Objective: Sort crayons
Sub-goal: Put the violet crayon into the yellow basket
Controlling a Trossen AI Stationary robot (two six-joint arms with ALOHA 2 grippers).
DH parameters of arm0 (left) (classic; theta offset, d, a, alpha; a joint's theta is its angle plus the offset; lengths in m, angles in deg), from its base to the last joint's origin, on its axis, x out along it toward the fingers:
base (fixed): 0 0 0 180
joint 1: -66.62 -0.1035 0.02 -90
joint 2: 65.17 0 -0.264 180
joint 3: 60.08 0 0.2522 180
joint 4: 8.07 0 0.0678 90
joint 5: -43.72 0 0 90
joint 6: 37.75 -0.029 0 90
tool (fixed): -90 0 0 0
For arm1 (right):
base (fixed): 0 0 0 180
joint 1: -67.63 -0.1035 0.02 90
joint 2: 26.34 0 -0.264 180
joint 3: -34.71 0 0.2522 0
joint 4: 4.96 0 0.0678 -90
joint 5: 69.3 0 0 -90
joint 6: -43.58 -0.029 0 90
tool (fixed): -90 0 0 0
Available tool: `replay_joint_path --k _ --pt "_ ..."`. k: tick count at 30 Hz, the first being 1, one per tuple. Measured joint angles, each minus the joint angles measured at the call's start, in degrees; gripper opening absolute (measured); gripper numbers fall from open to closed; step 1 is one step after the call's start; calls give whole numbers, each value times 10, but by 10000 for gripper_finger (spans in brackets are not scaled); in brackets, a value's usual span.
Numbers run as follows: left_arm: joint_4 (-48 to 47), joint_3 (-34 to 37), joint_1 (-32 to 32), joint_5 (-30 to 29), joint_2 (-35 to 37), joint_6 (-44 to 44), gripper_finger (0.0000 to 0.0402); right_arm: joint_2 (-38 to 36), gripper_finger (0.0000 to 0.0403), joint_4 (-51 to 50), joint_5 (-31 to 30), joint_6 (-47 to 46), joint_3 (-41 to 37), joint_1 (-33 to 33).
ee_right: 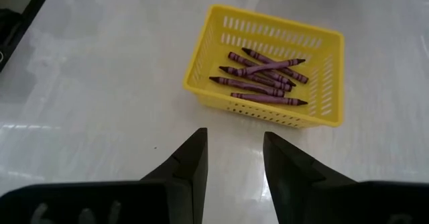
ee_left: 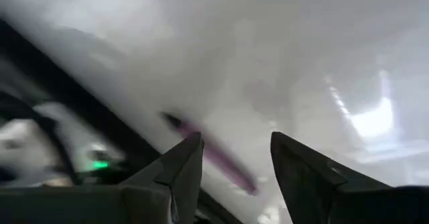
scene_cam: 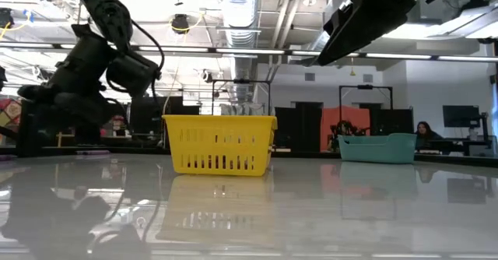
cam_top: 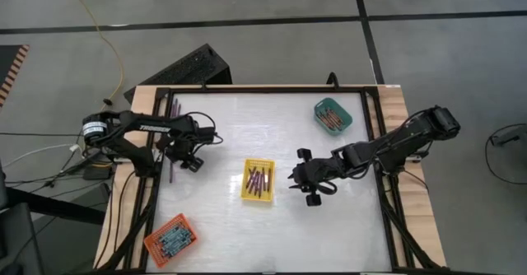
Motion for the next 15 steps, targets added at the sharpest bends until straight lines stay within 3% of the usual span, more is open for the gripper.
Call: replay_joint_path --k 7,15 --pt "-20 0 -34 -6 0 -16 167 0 138 0 0 -1 0 -3" --pt "-3 17 -123 10 0 -53 167 0 138 0 -1 -2 0 -17"
